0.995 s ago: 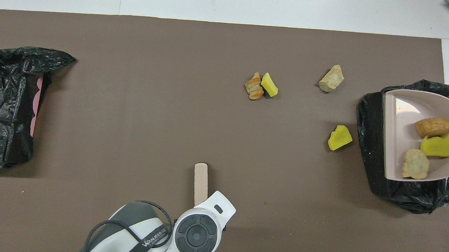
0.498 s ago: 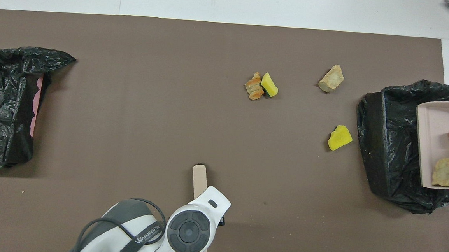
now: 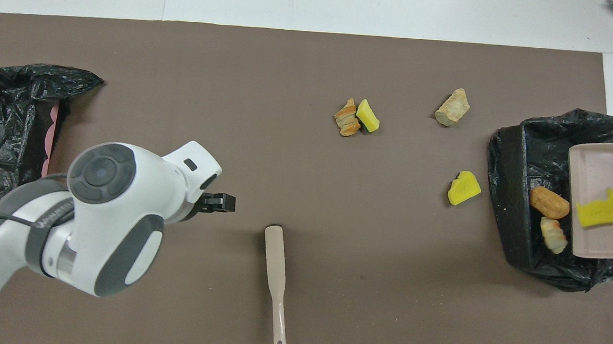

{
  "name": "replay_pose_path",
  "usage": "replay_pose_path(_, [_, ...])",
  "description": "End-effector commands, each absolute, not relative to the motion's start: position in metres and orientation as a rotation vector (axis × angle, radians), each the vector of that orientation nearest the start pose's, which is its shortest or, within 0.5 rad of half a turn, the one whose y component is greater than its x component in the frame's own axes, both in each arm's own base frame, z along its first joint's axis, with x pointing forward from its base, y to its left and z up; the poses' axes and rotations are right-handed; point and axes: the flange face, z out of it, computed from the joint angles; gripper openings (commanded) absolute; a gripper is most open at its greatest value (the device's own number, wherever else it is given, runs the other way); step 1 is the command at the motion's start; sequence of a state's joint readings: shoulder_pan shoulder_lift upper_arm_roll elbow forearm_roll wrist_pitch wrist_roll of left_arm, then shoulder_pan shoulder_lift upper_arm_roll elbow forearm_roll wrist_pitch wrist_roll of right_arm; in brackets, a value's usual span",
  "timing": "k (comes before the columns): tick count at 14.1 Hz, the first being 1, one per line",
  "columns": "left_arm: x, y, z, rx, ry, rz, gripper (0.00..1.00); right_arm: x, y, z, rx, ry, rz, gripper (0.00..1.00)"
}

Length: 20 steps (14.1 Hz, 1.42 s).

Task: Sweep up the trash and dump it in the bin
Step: 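Tip the dustpan into the black bag with the right gripper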

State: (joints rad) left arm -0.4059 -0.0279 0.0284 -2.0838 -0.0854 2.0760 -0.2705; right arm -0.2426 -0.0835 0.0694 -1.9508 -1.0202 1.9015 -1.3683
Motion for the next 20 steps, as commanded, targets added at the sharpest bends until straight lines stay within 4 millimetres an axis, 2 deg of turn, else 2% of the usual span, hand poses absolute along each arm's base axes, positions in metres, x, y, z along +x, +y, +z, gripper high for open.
replay_pose_path(1, [0.532, -0.164, 0.470, -3.203, 0.210, -0.014, 1.00, 0.523, -0.156, 0.561, 1.579, 1.525, -0.876, 0.00])
replay_pose_path(3, [0.549, -0.131, 0.485, -3.202, 0.203, -0.009, 1.00, 0.526, -0.153, 0.571, 1.521, 1.492, -0.921, 0.00])
replay_pose_path(6, [0.559, -0.078, 0.510, -3.196, 0.123, -0.061, 1.00, 0.530, -0.137, 0.585, 1.500, 1.480, -0.927, 0.00])
replay_pose_path(9, [0.565, -0.039, 0.541, -3.176, 0.182, -0.046, 1.00, 0.536, -0.106, 0.597, 1.504, 1.466, -0.934, 0.00])
replay_pose_path(11, [0.563, -0.027, 0.561, -3.178, 0.155, -0.020, 1.00, 0.541, -0.085, 0.605, 1.506, 1.464, -0.911, 0.00])
replay_pose_path(13, [0.559, -0.018, 0.581, -3.179, 0.130, 0.013, 1.00, 0.547, -0.059, 0.605, 1.549, 1.481, -0.839, 0.00])
replay_pose_path(16, [0.550, -0.014, 0.596, -3.163, 0.131, 0.026, 1.00, 0.555, -0.046, 0.602, 1.732, 1.464, -0.711, 0.00])
replay_pose_path(18, [0.545, -0.011, 0.600, -3.162, 0.129, 0.048, 1.00, 0.561, -0.022, 0.593, 1.855, 1.454, -0.600, 0.00])
replay_pose_path(20, [0.537, -0.016, 0.614, -3.161, 0.145, 0.019, 1.00, 0.565, -0.001, 0.586, 2.021, 1.380, -0.473, 0.00])
